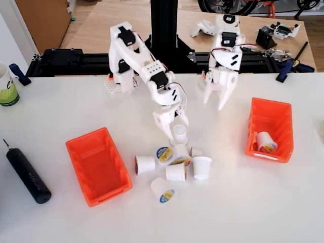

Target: Sort the coffee pods, blue into left, red into right

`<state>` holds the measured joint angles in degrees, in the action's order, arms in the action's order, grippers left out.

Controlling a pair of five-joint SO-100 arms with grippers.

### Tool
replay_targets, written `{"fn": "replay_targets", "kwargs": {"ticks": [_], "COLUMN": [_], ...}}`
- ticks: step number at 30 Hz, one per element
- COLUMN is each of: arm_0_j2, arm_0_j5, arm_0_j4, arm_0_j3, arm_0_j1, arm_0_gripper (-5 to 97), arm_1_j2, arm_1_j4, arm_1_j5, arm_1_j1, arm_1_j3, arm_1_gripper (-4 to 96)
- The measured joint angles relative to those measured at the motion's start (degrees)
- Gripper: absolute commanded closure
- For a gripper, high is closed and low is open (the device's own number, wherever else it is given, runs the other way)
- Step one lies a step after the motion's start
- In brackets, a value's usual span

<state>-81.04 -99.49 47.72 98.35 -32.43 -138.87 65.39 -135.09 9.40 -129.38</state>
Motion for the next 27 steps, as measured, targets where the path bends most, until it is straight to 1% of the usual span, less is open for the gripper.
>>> {"fn": "replay_targets", "kwargs": {"ticks": [9,17,27], "arm_0_j2": [0.3,2.8,3.3], "arm_0_j5": [0.0,0.0,0.4], "arm_0_j4": [-0.4,-3.8,-5.1], "arm_0_j3": [0.0,0.0,-0.1], "arm_0_j1": [0.0,0.0,0.0], "arm_0_gripper": [65,66,78], "arm_1_j2": [0.0,0.0,0.1], "arm_1_j4": [-0.6,-1.4,-1.7], "arm_1_j5": [0.0,0.0,-0.3], "arm_1_j1": [-0.3,-0.1,0.0], "arm_1_j3": [-0.3,-0.8,-1.1], "arm_1_gripper": [67.2,67.3,67.6]}}
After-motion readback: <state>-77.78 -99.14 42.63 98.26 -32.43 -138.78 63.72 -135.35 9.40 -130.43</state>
